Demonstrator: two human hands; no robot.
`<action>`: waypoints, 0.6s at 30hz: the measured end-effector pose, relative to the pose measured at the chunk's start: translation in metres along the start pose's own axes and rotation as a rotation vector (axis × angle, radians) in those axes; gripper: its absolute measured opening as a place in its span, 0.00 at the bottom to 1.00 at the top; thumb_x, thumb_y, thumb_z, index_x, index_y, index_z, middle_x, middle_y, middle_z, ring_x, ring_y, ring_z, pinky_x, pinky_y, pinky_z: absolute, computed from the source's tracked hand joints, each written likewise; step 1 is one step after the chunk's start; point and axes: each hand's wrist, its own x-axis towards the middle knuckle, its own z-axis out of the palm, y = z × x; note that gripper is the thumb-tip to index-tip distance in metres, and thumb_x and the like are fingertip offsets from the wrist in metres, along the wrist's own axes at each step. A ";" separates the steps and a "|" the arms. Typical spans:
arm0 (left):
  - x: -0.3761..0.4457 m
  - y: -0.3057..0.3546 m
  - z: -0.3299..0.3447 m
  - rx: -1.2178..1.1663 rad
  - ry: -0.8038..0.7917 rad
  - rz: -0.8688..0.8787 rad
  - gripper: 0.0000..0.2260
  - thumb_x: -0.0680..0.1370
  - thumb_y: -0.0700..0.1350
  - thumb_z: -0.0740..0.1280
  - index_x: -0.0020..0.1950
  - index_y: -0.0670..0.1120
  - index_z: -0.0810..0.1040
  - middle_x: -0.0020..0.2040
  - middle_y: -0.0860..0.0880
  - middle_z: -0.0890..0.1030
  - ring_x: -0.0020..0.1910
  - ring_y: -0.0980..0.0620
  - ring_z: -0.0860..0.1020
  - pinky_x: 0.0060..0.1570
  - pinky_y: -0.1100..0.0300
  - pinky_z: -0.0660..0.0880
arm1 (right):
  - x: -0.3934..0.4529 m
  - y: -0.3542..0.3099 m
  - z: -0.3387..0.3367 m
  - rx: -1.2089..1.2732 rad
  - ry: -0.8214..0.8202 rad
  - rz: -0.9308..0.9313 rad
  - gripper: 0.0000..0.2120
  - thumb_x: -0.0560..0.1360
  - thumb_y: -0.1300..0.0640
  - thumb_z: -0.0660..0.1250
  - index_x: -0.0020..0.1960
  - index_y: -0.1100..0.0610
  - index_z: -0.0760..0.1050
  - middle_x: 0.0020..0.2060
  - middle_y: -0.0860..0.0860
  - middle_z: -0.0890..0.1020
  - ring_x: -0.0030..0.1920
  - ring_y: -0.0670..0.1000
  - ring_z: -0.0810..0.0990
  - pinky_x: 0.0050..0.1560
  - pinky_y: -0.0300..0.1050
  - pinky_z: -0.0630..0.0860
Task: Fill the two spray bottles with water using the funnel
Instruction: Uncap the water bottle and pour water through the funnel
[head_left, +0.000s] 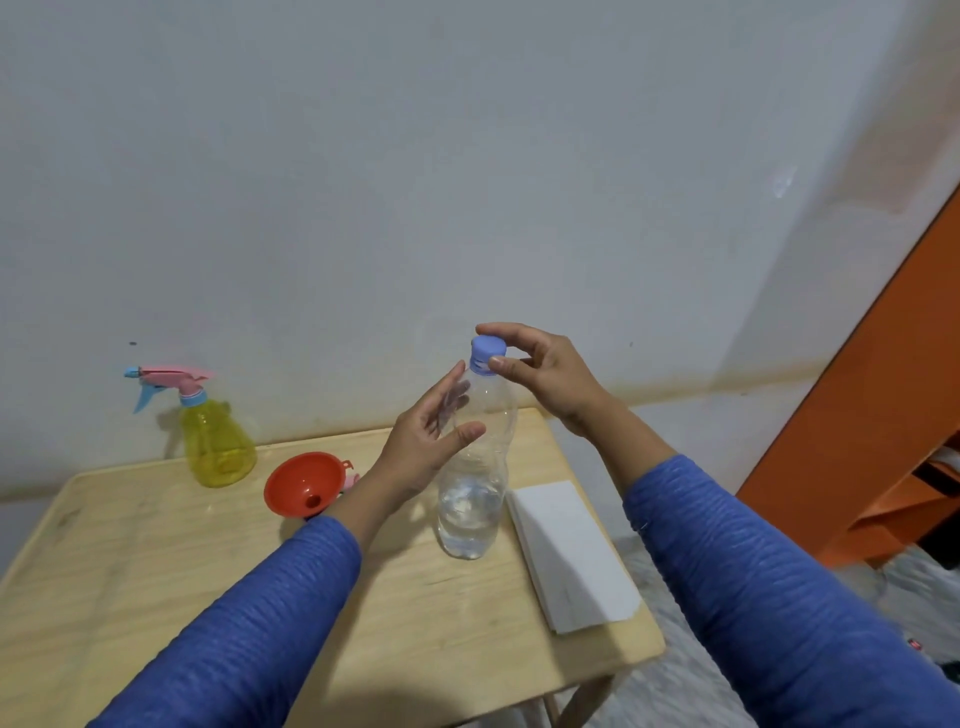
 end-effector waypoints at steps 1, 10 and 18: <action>0.000 0.001 0.000 0.000 0.004 0.000 0.32 0.74 0.39 0.70 0.72 0.58 0.59 0.67 0.52 0.70 0.61 0.65 0.72 0.56 0.75 0.69 | 0.001 -0.002 -0.001 0.014 0.003 -0.008 0.15 0.75 0.62 0.67 0.58 0.48 0.76 0.57 0.47 0.79 0.61 0.48 0.77 0.64 0.48 0.73; -0.006 0.002 0.005 0.012 0.047 0.005 0.31 0.74 0.39 0.68 0.71 0.58 0.59 0.66 0.53 0.71 0.63 0.63 0.71 0.60 0.72 0.68 | -0.029 0.051 -0.022 0.091 0.289 0.188 0.14 0.70 0.63 0.73 0.53 0.53 0.78 0.49 0.49 0.82 0.52 0.46 0.79 0.55 0.42 0.74; -0.005 0.000 0.005 0.017 0.065 -0.025 0.30 0.73 0.44 0.67 0.69 0.62 0.59 0.65 0.54 0.73 0.62 0.68 0.71 0.57 0.72 0.70 | -0.120 0.190 0.003 -0.209 0.252 0.539 0.16 0.67 0.55 0.76 0.54 0.53 0.80 0.54 0.52 0.80 0.60 0.50 0.75 0.59 0.43 0.71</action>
